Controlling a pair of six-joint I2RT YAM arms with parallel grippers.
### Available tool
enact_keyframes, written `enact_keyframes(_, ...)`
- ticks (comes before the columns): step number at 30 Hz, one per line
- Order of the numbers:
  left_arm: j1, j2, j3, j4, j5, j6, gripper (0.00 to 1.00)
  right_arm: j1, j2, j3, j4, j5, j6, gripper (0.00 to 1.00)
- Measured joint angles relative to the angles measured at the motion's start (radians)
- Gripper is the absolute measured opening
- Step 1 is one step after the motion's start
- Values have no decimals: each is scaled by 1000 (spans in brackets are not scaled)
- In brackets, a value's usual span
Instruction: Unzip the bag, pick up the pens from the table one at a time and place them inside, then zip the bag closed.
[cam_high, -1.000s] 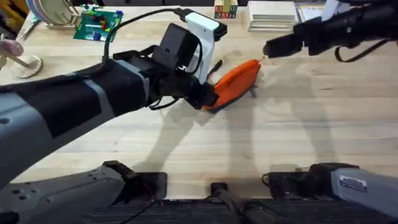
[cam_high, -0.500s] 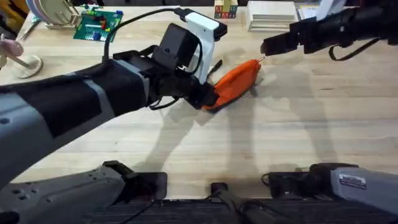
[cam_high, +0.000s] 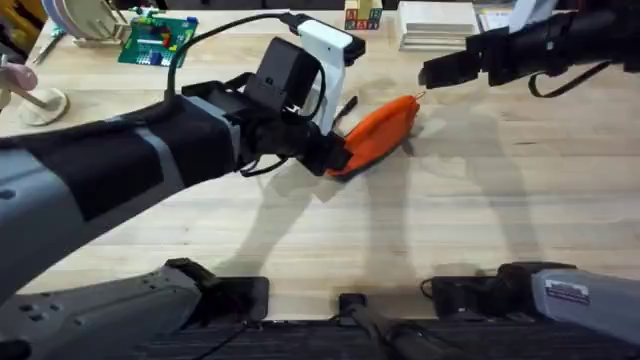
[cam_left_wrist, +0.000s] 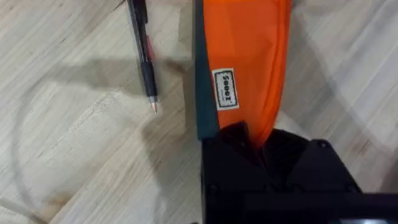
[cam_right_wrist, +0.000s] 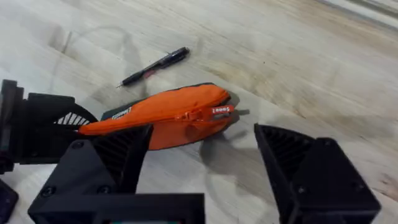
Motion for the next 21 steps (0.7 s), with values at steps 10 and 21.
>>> enact_keyframes(10,0,0,0,0,0,0,43,0,21,0,5,0,22,996)
enact_keyframes(21,0,0,0,0,0,0,43,0,24,0,8,0,398,996)
